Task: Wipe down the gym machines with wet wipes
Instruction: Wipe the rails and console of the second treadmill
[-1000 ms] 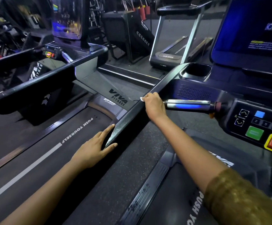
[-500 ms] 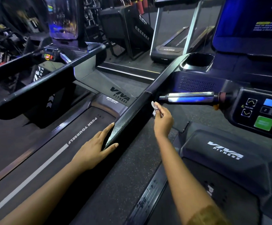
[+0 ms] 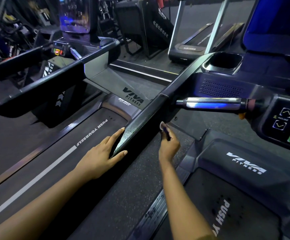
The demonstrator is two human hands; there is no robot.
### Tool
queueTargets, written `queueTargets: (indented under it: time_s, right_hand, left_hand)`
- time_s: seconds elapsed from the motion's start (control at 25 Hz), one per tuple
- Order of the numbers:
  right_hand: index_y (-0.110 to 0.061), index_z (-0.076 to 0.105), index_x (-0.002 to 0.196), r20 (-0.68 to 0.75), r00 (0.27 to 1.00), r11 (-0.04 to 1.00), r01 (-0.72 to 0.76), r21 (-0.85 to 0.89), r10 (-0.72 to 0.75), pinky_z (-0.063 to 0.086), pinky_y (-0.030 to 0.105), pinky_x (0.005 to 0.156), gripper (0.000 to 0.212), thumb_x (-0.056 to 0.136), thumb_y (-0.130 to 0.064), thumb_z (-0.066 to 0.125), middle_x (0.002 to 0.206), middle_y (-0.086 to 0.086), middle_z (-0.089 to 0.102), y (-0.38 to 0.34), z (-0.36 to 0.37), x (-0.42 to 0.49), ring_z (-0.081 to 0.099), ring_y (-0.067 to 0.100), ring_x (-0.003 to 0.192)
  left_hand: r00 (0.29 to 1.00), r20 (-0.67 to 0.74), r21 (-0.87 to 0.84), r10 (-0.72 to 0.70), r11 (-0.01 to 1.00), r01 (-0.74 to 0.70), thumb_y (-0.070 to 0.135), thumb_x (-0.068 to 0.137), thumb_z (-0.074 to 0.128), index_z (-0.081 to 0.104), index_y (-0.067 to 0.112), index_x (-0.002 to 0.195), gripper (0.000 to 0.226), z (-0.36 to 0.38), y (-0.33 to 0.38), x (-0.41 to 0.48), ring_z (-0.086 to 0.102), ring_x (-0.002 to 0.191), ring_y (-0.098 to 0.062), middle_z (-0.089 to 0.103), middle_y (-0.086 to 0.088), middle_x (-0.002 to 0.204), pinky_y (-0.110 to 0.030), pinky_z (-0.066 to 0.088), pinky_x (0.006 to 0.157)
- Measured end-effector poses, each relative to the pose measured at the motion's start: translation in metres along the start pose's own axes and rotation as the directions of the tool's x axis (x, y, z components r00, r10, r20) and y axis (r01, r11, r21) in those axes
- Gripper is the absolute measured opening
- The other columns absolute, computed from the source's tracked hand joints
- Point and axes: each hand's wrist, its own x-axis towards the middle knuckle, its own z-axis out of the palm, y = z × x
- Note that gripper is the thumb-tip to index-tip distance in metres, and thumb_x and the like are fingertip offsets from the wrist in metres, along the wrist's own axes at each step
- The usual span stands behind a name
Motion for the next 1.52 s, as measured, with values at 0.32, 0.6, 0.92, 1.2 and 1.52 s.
queueTargets:
  time_s: [0.32,0.6,0.92,1.2,1.52]
  right_hand:
    - [-0.008,0.069,0.094,0.173,0.929,0.893,-0.364,0.264,0.327,0.05,0.017,0.072,0.035,0.08,0.02,0.053,0.094,0.002,0.07,-0.01,-0.008,-0.098,0.066,0.004,0.086]
    - [-0.004,0.065,0.099,-0.047,0.926,0.879,-0.339,0.336,0.375,0.047,0.011,0.062,0.03,0.084,0.017,0.05,0.079,-0.008,0.063,-0.01,-0.002,0.011,0.058,-0.001,0.065]
    - [-0.006,0.064,0.093,0.085,0.882,0.787,-0.453,0.42,0.463,0.052,0.017,0.07,0.035,0.081,0.021,0.047,0.085,-0.004,0.067,0.006,0.009,-0.014,0.062,0.005,0.074]
    - [-0.005,0.068,0.096,0.255,0.87,0.831,-0.483,0.276,0.421,0.051,0.017,0.069,0.022,0.082,0.009,0.06,0.094,0.003,0.07,-0.017,-0.014,-0.109,0.066,0.005,0.081]
    - [-0.013,0.063,0.114,0.099,0.992,0.993,-0.087,0.078,0.079,0.048,0.013,0.075,0.035,0.086,0.006,0.058,0.101,0.0,0.066,-0.031,-0.013,0.007,0.061,-0.009,0.081]
  left_hand:
    - [1.0,0.004,0.028,0.005,1.0,-0.005,0.081,0.071,0.018,-0.009,0.058,0.14,0.078,-0.002,0.002,0.0,0.043,0.13,-0.017,0.035,0.011,0.147,-0.034,0.04,0.1]
    - [1.0,-0.002,0.041,0.0,0.999,0.0,0.083,0.071,0.016,-0.014,0.063,0.136,0.075,0.001,0.001,0.001,0.051,0.121,-0.02,0.042,0.009,0.139,-0.036,0.043,0.096]
    - [1.0,-0.018,0.023,0.0,1.0,0.0,0.08,0.073,0.018,-0.012,0.062,0.137,0.074,0.003,-0.001,0.001,0.054,0.113,-0.02,0.045,0.007,0.132,-0.038,0.045,0.093]
    - [1.0,-0.017,0.037,0.007,0.999,-0.006,0.081,0.072,0.019,-0.009,0.057,0.141,0.078,0.004,-0.003,0.002,0.052,0.117,-0.025,0.047,0.001,0.133,-0.04,0.043,0.097]
    - [1.0,-0.015,0.042,-0.001,0.999,0.002,0.083,0.071,0.016,-0.01,0.057,0.14,0.079,0.002,-0.002,0.001,0.055,0.11,-0.024,0.047,0.004,0.127,-0.04,0.046,0.093]
